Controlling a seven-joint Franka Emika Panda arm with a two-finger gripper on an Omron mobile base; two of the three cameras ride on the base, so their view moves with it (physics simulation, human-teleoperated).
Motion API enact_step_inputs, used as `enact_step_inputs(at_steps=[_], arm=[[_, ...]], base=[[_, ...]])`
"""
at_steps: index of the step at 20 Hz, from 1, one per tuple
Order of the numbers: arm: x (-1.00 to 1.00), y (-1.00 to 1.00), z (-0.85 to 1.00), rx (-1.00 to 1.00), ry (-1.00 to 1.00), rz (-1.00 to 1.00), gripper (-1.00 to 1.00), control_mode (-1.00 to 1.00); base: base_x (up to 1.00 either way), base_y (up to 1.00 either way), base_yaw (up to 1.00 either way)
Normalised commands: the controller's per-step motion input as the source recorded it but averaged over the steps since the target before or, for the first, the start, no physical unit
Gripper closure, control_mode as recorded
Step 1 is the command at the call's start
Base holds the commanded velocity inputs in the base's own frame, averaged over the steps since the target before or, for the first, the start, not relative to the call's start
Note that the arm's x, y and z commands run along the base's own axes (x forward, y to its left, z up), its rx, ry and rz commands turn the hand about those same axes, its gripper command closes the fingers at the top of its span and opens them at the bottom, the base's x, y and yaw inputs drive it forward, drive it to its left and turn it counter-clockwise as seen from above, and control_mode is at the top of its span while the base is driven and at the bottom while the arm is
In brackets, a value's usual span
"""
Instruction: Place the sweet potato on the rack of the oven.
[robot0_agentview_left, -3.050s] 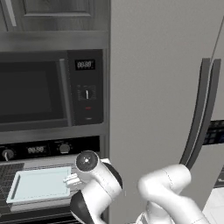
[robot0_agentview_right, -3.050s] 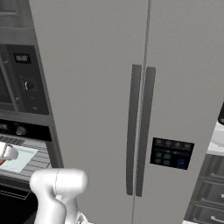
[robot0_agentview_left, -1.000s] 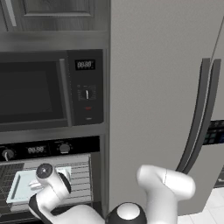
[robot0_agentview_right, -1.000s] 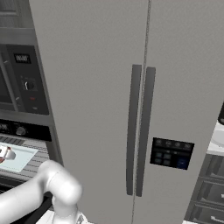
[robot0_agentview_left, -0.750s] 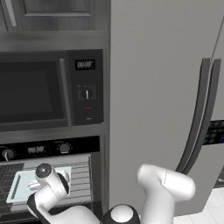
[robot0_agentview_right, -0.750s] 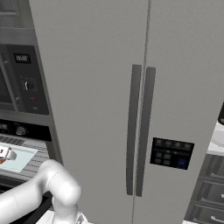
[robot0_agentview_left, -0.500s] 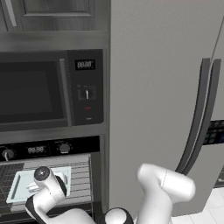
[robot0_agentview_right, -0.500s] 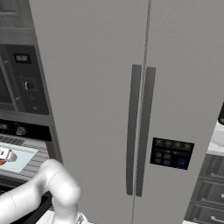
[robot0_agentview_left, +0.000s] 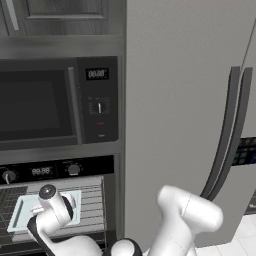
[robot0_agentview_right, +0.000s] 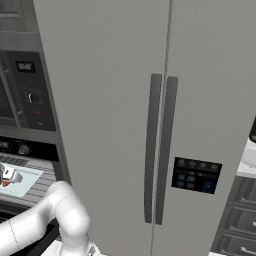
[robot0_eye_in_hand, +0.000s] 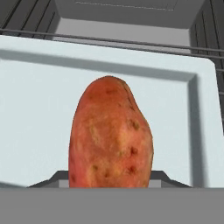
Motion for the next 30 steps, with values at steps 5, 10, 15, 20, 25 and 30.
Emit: enact_step_inputs(at_steps=[5,10,15,20,25,30], arm=[[0.05,0.03,-0.26,0.00,-0.01,0.00,1.00,-1.00],[0.08,0.02,-0.17,0.00,0.00,0.00,-1.00,-1.00],[0.00,0.04,0.00,0.00,0.00,0.00,-1.00,-1.00],[0.00,0.02,0.02,0.00,-0.01,-0.02,-1.00,-1.00],[-0.51,0.00,0.26,0.00,-0.05,-0.02,-1.00,-1.00],[-0.64,0.00,0.49,0.00,-0.13,0.00,-1.00,-1.00]], base=[[0.00,0.00,0.00],[0.00,0.00,0.00],[0.00,0.00,0.00],[0.00,0.00,0.00],[0.00,0.00,0.00],[0.00,0.00,0.00]])
